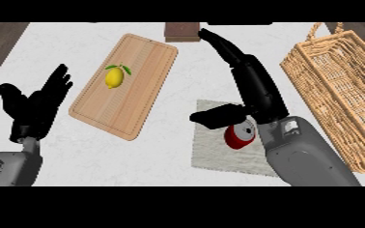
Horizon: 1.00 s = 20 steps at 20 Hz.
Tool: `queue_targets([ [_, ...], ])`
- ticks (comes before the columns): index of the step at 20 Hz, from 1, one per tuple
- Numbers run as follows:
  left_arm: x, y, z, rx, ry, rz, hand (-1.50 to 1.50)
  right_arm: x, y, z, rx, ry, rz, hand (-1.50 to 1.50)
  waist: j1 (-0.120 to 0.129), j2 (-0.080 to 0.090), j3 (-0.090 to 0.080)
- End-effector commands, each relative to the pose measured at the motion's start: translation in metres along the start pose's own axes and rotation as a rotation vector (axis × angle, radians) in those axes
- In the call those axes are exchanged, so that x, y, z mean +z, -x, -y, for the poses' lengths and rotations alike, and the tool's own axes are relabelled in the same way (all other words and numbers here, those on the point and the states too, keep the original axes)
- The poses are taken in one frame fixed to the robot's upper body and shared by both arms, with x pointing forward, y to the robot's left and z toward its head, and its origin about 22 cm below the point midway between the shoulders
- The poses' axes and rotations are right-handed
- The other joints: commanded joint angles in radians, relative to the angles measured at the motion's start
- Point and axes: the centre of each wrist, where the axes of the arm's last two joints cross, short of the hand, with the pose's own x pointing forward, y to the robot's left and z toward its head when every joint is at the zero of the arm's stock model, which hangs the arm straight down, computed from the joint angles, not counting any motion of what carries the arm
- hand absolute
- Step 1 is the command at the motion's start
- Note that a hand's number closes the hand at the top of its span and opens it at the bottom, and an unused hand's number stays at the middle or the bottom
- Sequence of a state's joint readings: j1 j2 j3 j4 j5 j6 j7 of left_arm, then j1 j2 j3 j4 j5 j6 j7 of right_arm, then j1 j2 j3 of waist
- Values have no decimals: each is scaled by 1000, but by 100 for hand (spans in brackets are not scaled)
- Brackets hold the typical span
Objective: Pick the can from the placemat and place it in the basket
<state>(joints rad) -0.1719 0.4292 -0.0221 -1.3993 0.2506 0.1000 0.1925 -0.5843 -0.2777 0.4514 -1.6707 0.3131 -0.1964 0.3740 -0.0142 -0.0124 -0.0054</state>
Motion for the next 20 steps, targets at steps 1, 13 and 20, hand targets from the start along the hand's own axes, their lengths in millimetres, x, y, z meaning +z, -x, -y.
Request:
queue_targets([
  [1,1,10,10,-4,11,-5,0,-20,-28,23,243,-10,-189,-150,-8,-7,-3],
  [13,1,2,-13,9,-29,-13,0,-28,-85,121,519,-258,-547,-150,-17,-4,3],
  [20,1,7,-6,0,-8,-2,0,2,-94,161,391,-327,-551,-150,-24,-2,4],
])
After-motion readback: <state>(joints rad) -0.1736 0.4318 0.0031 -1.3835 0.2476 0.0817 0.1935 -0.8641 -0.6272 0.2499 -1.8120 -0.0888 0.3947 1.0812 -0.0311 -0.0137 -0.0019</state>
